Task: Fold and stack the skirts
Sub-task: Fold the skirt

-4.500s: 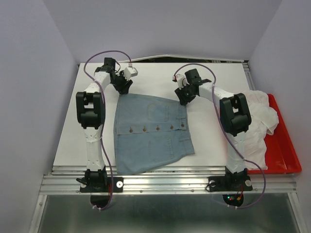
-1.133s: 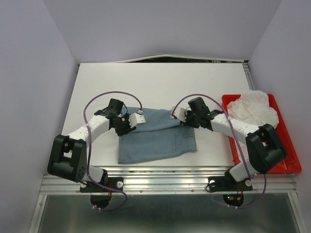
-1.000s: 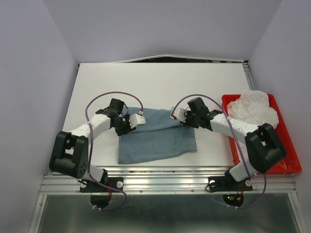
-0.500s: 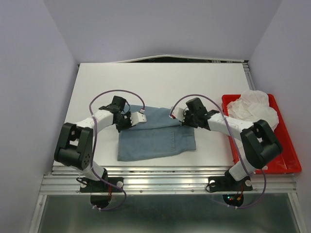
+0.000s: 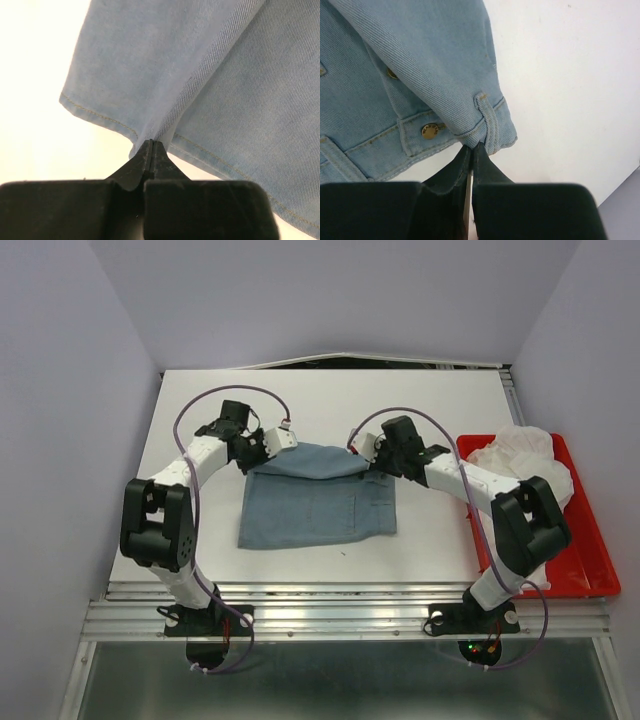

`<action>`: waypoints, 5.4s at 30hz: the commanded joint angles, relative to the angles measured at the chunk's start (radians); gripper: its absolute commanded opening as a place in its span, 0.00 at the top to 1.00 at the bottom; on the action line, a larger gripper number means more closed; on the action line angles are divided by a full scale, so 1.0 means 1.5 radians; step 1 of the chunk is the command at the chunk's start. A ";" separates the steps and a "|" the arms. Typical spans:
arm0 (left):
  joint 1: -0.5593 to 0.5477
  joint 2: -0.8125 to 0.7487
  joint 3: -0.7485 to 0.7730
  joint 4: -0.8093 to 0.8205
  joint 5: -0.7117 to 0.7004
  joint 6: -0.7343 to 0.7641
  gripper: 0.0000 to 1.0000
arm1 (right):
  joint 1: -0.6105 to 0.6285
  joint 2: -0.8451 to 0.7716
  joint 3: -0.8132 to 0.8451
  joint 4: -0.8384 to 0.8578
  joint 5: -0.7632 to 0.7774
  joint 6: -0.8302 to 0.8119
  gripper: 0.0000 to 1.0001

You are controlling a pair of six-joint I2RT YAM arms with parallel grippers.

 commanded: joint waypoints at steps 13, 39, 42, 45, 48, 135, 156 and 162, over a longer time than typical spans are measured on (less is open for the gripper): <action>0.002 -0.196 0.012 -0.154 0.009 0.032 1.00 | -0.001 -0.115 0.111 -0.172 -0.101 0.054 0.99; -0.012 -0.293 -0.314 -0.204 0.046 0.032 1.00 | 0.048 -0.181 -0.194 -0.170 -0.237 0.141 0.99; -0.014 -0.261 -0.310 -0.183 0.028 0.020 1.00 | 0.048 -0.153 -0.184 -0.151 -0.225 0.156 0.99; -0.014 -0.238 -0.289 -0.156 0.023 -0.015 1.00 | 0.048 -0.135 -0.170 -0.132 -0.198 0.163 0.99; -0.014 -0.183 -0.252 -0.131 0.023 -0.046 1.00 | 0.048 -0.094 -0.143 -0.123 -0.166 0.180 0.99; -0.257 -0.216 -0.180 -0.089 0.130 -0.264 0.63 | -0.078 0.179 0.294 -0.004 -0.045 0.478 0.57; -0.278 0.158 0.242 0.123 -0.090 -0.473 0.60 | -0.132 0.181 0.079 0.123 -0.258 0.935 0.62; -0.278 0.207 0.265 0.129 -0.094 -0.472 0.56 | -0.139 0.247 0.069 0.146 -0.289 0.960 0.61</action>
